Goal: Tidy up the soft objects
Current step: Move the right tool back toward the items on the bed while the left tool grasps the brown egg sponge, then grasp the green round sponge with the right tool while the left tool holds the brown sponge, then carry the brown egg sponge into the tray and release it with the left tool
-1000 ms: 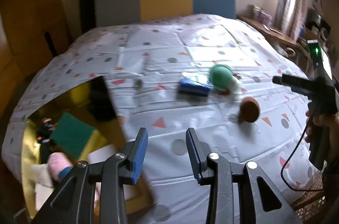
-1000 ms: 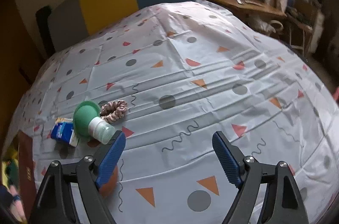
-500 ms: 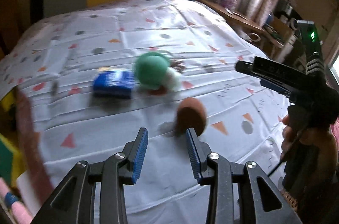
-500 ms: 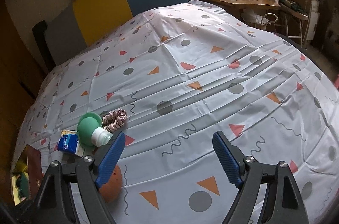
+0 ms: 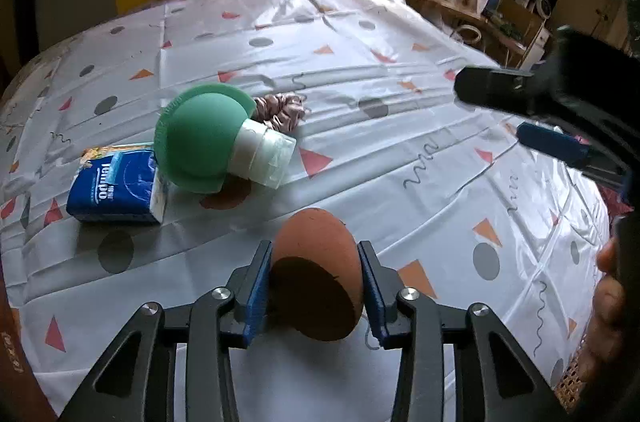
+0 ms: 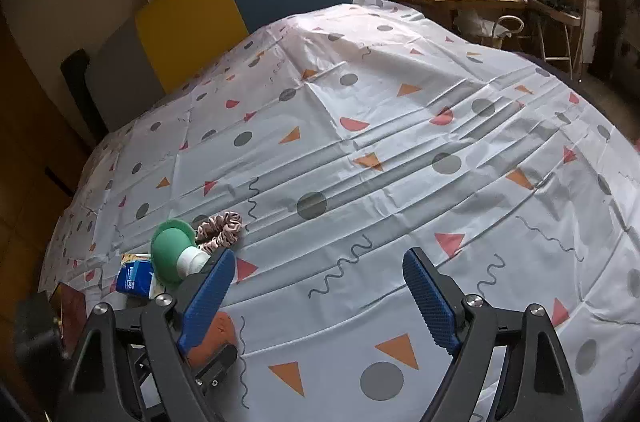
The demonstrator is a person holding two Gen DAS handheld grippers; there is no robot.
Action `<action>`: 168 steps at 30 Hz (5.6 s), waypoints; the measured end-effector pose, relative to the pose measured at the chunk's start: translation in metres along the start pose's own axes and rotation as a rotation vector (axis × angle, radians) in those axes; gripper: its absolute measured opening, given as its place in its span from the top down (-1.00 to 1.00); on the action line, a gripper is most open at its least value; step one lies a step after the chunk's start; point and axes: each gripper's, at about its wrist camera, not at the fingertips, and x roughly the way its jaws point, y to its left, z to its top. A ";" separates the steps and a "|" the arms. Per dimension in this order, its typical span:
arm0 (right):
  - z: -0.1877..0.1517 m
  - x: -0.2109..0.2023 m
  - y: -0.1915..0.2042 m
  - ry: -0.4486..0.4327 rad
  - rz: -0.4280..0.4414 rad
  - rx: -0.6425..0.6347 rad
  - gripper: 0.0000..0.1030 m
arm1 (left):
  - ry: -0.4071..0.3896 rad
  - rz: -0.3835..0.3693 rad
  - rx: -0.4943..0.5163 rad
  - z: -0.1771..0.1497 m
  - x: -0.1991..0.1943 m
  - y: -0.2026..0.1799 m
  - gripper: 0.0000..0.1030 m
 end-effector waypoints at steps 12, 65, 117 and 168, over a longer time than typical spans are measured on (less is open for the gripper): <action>-0.011 0.009 0.021 0.056 0.053 -0.099 -0.68 | -0.069 0.055 -0.099 -0.071 -0.055 0.040 0.31; -0.051 0.023 0.142 0.180 0.279 -0.827 -0.74 | -0.146 -0.050 -0.172 -0.098 -0.053 0.058 0.23; -0.082 0.056 0.091 0.282 0.131 -0.654 -0.03 | -0.304 0.165 -0.159 -0.100 -0.167 0.057 0.30; -0.088 0.055 0.100 0.243 0.093 -0.747 -0.02 | -0.148 0.032 -0.927 -0.098 -0.135 0.316 0.07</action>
